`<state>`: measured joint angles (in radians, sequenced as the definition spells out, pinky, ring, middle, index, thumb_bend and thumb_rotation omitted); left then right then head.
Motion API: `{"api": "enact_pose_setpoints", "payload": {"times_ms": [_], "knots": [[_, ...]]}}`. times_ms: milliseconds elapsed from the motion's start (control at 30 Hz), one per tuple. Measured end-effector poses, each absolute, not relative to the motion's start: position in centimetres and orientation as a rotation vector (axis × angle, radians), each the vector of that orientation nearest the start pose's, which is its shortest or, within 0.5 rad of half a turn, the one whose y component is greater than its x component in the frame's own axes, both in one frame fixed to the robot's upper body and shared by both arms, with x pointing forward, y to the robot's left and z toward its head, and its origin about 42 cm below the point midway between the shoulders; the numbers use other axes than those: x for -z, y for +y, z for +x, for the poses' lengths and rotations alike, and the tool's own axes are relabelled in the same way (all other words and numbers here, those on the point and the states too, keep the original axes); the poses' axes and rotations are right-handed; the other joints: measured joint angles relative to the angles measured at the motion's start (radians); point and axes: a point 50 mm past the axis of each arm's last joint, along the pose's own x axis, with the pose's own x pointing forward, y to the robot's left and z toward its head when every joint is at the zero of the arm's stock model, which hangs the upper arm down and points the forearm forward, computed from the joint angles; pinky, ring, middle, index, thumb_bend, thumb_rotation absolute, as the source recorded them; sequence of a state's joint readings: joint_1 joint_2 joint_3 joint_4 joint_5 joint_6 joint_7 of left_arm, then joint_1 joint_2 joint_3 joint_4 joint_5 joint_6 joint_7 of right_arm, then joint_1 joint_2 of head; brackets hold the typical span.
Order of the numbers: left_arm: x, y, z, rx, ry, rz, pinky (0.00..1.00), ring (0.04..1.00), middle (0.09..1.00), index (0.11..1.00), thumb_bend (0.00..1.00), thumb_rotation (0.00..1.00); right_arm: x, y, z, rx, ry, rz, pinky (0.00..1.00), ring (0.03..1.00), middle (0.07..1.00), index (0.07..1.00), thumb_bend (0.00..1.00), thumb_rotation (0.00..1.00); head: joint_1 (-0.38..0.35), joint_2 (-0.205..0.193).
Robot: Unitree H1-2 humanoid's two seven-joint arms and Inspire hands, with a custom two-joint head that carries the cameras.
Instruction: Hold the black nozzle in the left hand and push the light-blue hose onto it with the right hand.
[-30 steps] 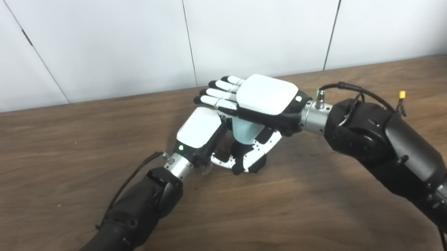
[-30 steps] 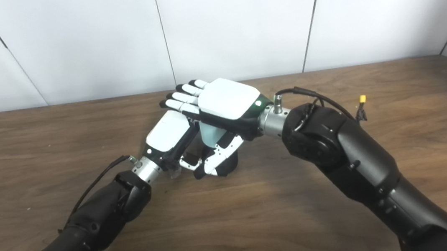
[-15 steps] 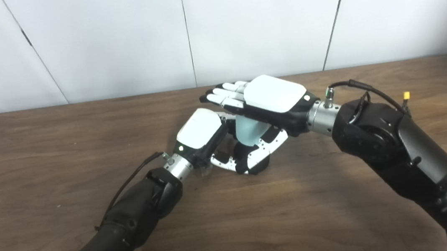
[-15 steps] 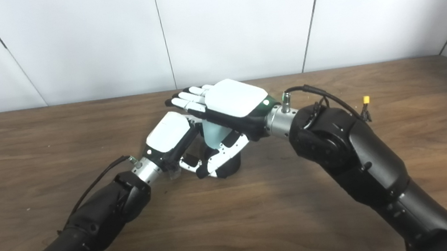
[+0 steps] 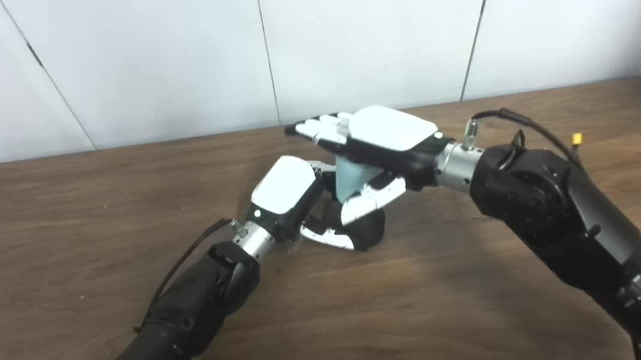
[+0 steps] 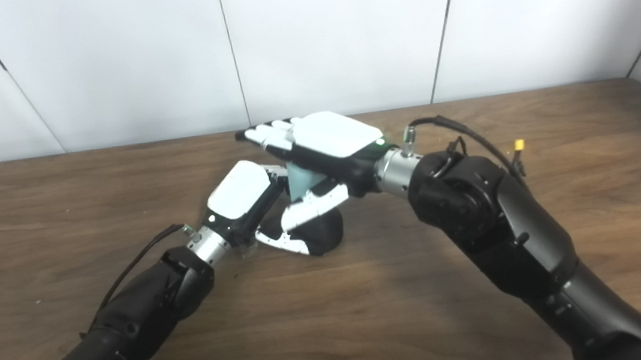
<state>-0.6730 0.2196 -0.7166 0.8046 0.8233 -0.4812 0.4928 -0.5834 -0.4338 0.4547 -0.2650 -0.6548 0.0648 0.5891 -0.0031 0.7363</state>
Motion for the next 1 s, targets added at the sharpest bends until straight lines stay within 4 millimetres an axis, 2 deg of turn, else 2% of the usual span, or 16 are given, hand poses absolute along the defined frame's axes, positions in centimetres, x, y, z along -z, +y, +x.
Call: {"api": "enact_pose_setpoints", "payload": {"times_ms": [167,500,667,867,1000], "knots": [[-11.2,12.8,43.1,0.557,-0.71,1.147,0.47,0.493,0.448,0.488,0.53,0.0,-28.9,-15.7,37.1,-0.748,-0.565,-1.413,1.0,1.0,1.0,1.0,0.82,0.93,0.0,0.0],[-11.2,13.1,43.1,0.552,-0.707,1.146,0.49,0.549,0.481,0.484,0.53,0.0,-28.4,-15.0,37.2,-0.762,-0.65,-1.525,1.0,1.0,1.0,1.0,0.84,0.95,0.005,0.011],[-11.2,13.3,43.0,0.55,-0.702,1.147,0.5,0.55,0.479,0.484,0.53,0.0,-28.3,-14.9,37.5,-0.777,-0.667,-1.53,1.0,1.0,1.0,1.0,0.84,0.98,0.003,0.014],[-11.1,13.3,43.0,0.551,-0.703,1.146,0.48,0.541,0.465,0.492,0.53,0.0,-28.2,-14.8,37.5,-0.777,-0.677,-1.548,1.0,1.0,1.0,0.998,0.82,0.92,0.005,0.018],[-11.1,13.3,43.0,0.552,-0.703,1.147,0.45,0.524,0.462,0.49,0.53,0.0,-28.0,-15.3,37.6,-0.778,-0.64,-1.462,1.0,1.0,1.0,1.0,0.8,0.98,0.003,0.018]]}}
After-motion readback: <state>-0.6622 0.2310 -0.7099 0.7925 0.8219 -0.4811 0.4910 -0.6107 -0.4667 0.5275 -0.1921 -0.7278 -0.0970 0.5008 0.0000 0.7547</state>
